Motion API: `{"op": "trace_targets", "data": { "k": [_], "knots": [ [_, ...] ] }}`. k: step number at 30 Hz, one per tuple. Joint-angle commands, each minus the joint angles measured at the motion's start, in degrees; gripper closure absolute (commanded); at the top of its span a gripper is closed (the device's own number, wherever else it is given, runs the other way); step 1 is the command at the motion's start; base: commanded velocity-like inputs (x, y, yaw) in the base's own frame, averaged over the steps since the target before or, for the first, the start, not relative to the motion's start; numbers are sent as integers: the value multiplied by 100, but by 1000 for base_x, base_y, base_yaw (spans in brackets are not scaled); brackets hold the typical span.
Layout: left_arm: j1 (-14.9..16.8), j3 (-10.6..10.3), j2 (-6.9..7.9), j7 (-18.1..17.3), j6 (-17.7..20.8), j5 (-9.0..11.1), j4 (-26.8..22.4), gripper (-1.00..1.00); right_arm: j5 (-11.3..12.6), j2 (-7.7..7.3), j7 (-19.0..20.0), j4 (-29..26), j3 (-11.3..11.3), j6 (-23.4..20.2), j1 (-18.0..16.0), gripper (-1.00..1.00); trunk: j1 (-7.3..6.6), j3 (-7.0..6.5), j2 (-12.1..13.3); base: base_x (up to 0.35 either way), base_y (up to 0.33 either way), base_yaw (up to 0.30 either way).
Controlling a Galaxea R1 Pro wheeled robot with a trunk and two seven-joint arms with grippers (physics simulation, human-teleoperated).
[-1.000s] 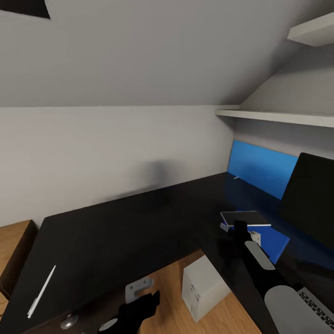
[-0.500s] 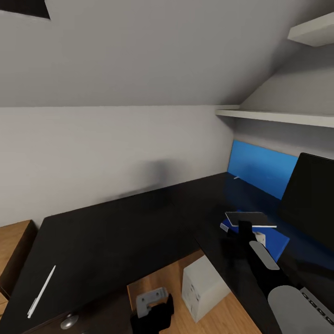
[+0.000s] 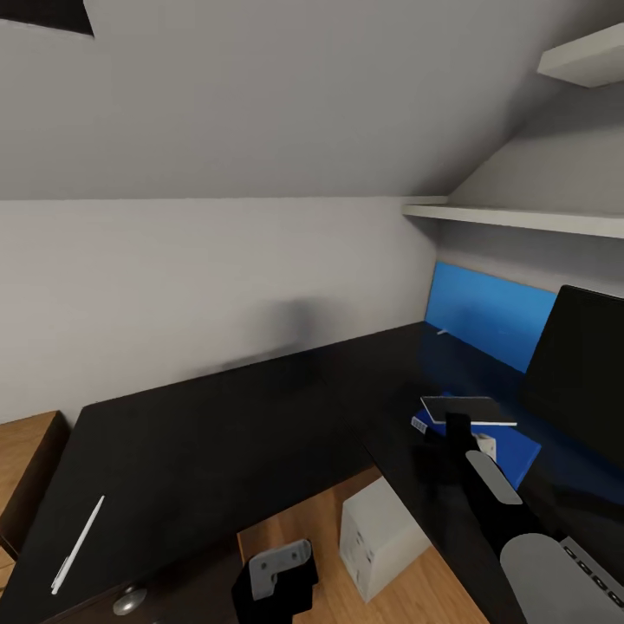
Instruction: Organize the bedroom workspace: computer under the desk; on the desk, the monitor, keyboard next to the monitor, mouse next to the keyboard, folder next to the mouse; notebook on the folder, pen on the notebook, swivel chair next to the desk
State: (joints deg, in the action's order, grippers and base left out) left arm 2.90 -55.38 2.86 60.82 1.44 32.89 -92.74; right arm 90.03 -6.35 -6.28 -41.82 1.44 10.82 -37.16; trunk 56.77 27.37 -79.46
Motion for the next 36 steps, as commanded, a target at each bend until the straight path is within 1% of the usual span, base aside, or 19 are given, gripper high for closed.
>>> {"op": "trace_targets", "data": {
  "k": [1, 8, 15, 29, 33, 36],
  "knots": [
    [9, -13, 4, 37, 15, 19, -8, -100, 50, -1, -24, -7, -8, 27, -2, 100, 0, 6, -4, 0, 0, 0],
    [9, 22, 4, 52, 28, 33, -7, -100, 50, 4, -22, 38, -8, 46, -2, 100, 0, 6, -4, 8, -10, 0],
    [9, 27, 2, 61, 32, 42, -8, -100, 50, 2, -22, 48, -4, 58, -2, 100, 0, 6, -4, 50, -126, 0],
    [9, 21, -4, 63, 32, 42, -5, -100, 49, -1, -22, 123, 0, 59, -2, 100, 0, 6, -4, 3, -8, 0],
    [9, 19, -5, 65, 38, 42, -3, -100, 50, -5, -22, 186, 61, 58, -2, 100, 0, 6, -4, 0, 0, 0],
    [9, 19, -10, 63, 38, 42, -1, -100, 49, -6, -22, 205, 162, 54, -2, 100, 0, 6, -4, 0, 0, 0]
  ]
}}
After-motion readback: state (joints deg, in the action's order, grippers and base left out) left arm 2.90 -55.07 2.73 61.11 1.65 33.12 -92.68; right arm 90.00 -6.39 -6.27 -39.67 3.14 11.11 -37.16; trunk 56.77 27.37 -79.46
